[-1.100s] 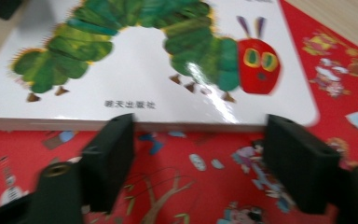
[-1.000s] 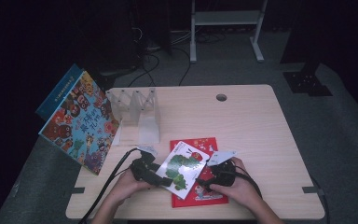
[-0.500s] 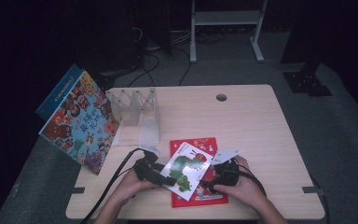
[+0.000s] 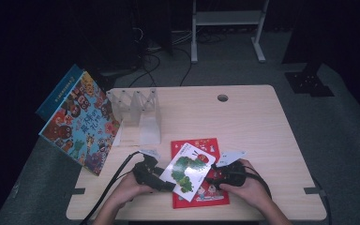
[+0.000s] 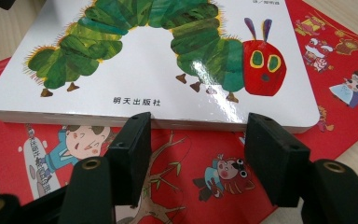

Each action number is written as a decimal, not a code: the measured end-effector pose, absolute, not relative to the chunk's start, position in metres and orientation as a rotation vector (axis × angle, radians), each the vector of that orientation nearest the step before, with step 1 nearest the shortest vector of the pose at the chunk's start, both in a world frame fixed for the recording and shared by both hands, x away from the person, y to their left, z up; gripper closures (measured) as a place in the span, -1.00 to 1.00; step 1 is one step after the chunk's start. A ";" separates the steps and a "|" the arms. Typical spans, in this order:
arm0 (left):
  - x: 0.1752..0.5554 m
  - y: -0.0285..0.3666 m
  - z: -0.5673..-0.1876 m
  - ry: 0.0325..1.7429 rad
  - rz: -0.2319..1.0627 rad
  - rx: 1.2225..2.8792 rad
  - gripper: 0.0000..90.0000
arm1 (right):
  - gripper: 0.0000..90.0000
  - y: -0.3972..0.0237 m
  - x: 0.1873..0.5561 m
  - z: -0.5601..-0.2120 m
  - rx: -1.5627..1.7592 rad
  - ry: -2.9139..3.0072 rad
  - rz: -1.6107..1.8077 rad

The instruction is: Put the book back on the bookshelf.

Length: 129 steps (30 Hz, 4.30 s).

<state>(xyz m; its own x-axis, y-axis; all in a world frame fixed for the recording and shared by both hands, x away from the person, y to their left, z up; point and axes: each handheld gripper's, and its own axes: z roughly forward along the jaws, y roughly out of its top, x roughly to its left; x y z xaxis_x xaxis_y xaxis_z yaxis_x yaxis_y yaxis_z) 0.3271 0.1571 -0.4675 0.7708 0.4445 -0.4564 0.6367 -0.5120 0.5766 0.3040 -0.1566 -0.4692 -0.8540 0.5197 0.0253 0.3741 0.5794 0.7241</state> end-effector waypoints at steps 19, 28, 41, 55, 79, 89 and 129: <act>0.327 0.157 -0.460 0.821 -0.364 2.123 -0.87 | -0.24 -0.157 0.301 -0.472 0.760 2.578 1.130; 0.328 0.154 -0.465 0.818 -0.368 2.119 -0.87 | -0.25 -0.161 0.298 -0.474 0.771 2.552 1.149; 0.318 0.153 -0.465 0.795 -0.206 2.269 -0.94 | 0.17 -0.152 0.284 -0.468 0.705 2.640 1.146; 0.319 0.165 -0.465 0.862 -0.247 2.221 -0.92 | 0.14 -0.130 0.282 -0.473 0.728 2.581 1.174; 0.324 0.174 -0.460 0.913 -0.299 2.133 -0.92 | 0.06 -0.122 0.281 -0.474 0.712 2.579 1.194; 0.326 0.172 -0.460 0.884 -0.316 2.080 -0.89 | -0.01 -0.126 0.280 -0.472 0.712 2.582 1.155; 0.323 0.196 -0.463 0.919 -0.150 2.240 -0.85 | -0.38 -0.100 0.261 -0.467 0.563 2.598 1.219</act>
<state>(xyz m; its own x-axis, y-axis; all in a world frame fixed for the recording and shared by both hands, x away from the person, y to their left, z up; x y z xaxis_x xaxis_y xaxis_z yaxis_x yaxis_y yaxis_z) 0.3229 0.1957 -0.4627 0.7417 0.5730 -0.3486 0.6541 -0.5028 0.5651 0.2609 -0.0998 -0.4667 -0.9034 0.4276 -0.0327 0.2482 0.5836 0.7732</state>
